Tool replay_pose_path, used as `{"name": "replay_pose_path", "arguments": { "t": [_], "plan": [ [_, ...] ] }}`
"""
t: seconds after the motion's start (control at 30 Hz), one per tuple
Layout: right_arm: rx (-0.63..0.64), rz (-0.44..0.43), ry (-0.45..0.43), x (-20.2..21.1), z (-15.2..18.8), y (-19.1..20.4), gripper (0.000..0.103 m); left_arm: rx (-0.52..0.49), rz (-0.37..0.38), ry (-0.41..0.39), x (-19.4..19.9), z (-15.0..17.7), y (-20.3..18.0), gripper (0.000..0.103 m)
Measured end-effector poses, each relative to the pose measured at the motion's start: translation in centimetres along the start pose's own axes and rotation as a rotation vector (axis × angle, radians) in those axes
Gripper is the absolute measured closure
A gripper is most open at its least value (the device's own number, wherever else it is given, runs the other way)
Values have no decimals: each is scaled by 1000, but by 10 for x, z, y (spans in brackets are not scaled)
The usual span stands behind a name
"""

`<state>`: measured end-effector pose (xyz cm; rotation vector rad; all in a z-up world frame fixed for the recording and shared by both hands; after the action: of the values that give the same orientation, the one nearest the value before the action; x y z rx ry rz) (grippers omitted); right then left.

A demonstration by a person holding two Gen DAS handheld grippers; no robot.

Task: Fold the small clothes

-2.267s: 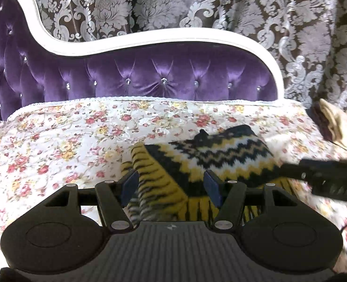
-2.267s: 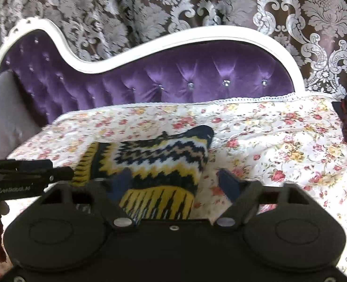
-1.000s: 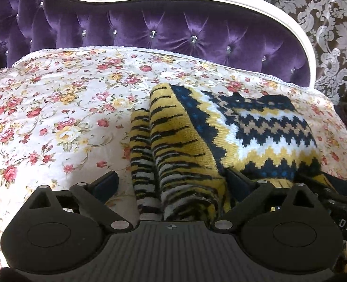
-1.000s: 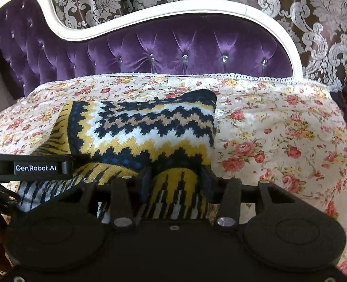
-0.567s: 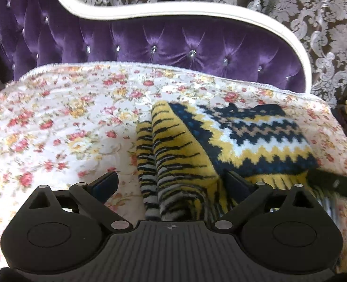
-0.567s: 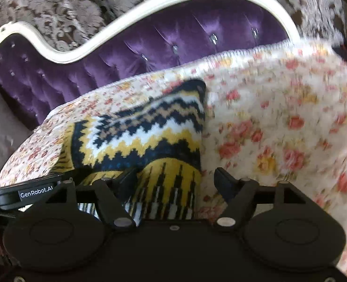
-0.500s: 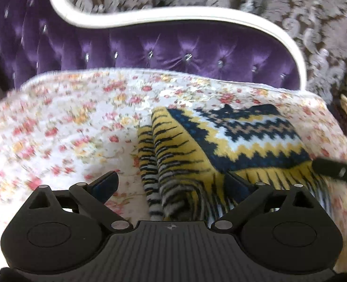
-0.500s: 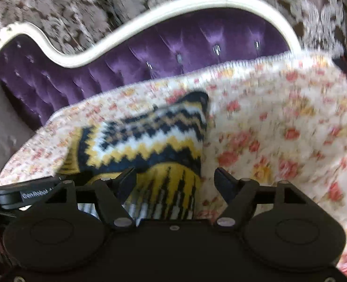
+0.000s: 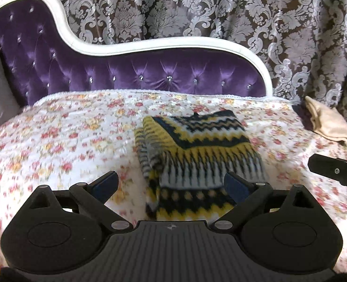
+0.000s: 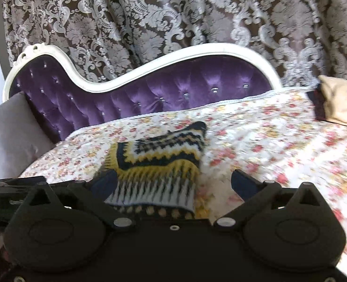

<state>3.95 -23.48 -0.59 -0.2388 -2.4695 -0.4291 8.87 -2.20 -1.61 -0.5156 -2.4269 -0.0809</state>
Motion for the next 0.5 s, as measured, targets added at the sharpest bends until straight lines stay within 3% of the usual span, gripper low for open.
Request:
{"name": "replay_pose_path", "arguments": {
  "t": [0.17, 0.5],
  "plan": [
    [1, 42, 3, 23, 10, -1, 0, -23, -3, 29, 18, 18, -18, 6],
    [61, 29, 50, 40, 29, 10, 0, 26, -64, 63, 38, 38, -25, 7]
  ]
}}
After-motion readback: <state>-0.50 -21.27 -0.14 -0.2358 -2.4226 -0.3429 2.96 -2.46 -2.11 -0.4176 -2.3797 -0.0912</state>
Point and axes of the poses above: each gripper's, at about its wrist camera, not at the fingertips, and x roughly against the way its jaws point, y to its left, z to its underside, the point moved 2 cm from there along -x, roughly the way its jaws point, and after that the axes turned 8 degrees about z, right-handed, at the moved point
